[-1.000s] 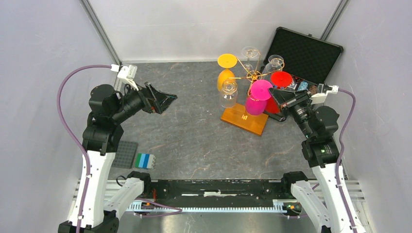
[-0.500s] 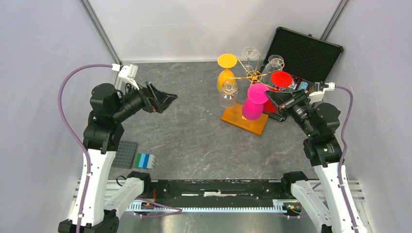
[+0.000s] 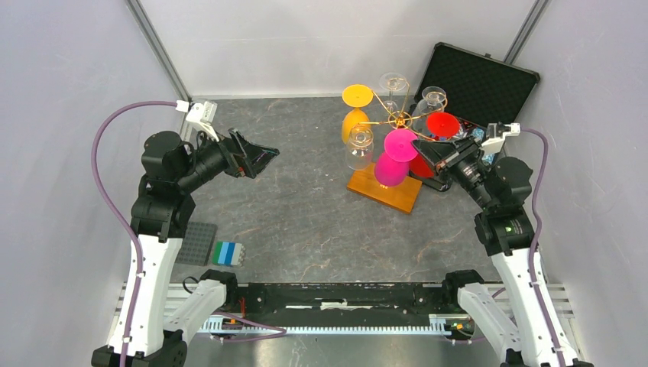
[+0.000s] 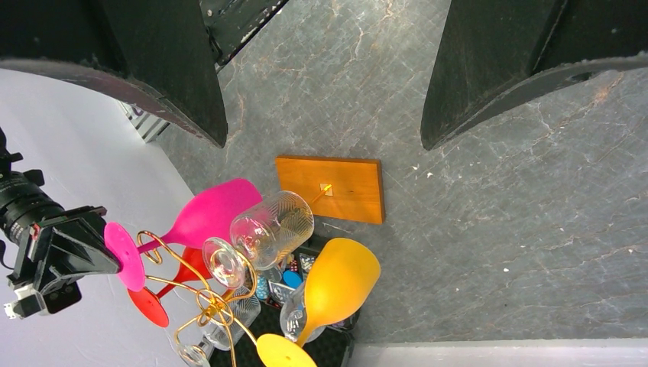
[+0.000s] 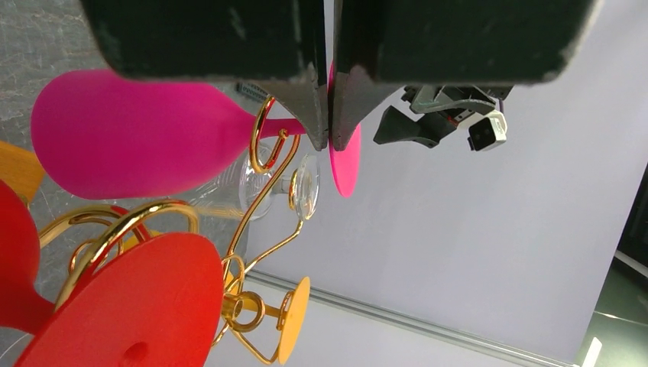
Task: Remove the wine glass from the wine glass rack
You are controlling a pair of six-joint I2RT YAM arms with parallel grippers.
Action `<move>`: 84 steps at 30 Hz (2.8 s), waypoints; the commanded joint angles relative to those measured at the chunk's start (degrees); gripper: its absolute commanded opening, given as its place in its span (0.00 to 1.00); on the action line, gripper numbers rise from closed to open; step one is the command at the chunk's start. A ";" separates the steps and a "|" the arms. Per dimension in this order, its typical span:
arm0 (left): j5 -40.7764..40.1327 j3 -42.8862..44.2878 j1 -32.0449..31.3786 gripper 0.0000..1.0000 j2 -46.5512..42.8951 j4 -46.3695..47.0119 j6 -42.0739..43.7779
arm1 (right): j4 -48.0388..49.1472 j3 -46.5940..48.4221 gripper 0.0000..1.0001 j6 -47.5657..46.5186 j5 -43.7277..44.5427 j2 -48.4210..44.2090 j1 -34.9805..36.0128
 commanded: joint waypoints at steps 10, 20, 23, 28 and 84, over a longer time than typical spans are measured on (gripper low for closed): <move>0.18 0.05 0.10 1.00 -0.25 1.11 -1.28 | 4.74 1.54 0.00 -1.84 7.78 3.94 3.10; 5.89 -0.02 0.10 1.00 -0.35 1.00 1.36 | -1.67 3.99 0.00 -4.48 25.42 0.47 5.74; 6.97 -0.12 0.10 1.00 -0.52 1.36 1.37 | -3.18 5.15 0.00 -5.13 28.11 -0.22 5.70; 11.96 -1.53 0.14 1.00 -0.53 4.44 -0.30 | -5.54 5.78 0.00 -4.48 27.94 -1.56 5.74; 0.45 -15.60 -43.23 0.25 16.92 84.02 -64.96 | 25.36 -13.45 0.00 23.38 -2.86 -24.10 2.60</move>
